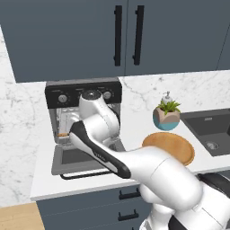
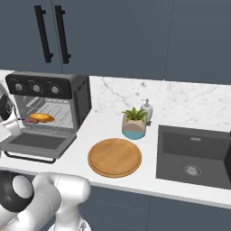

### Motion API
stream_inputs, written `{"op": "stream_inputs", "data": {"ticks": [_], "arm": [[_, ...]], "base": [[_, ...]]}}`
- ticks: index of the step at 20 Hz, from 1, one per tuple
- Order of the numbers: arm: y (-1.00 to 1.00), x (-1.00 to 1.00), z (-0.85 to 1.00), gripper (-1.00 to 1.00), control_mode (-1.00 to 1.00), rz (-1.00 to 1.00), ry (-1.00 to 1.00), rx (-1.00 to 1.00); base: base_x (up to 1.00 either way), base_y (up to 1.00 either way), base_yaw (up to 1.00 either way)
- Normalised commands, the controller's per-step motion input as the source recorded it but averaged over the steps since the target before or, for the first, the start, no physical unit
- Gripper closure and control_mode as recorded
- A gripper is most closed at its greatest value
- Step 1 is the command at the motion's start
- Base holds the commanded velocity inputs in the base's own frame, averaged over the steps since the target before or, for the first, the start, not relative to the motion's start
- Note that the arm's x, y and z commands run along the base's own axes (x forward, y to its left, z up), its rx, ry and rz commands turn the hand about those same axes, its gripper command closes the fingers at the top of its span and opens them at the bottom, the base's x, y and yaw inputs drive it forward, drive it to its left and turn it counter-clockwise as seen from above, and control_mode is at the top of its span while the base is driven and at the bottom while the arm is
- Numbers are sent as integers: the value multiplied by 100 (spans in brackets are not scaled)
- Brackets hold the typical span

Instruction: Pick up the kebab skewer and baguette bread, and place them inside the toaster oven. Close the toaster oven door and start by setting the timer.

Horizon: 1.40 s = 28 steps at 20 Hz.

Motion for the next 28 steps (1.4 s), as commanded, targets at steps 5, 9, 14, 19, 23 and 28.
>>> {"op": "stream_inputs", "data": {"ticks": [5,9,14,19,23,28], "arm": [[0,-13,15,-100,-100,23,-15,-7],[-36,0,4,-100,-100,25,-9,-2],[-57,0,-5,-100,-100,26,-7,0],[-30,5,-1,-100,-100,15,-5,0],[3,6,-4,-100,-100,5,-7,-12],[21,15,-3,-100,-100,0,0,-18]], "base": [[0,0,0],[0,0,0],[0,0,0],[0,0,0],[0,0,0],[0,0,0]]}}
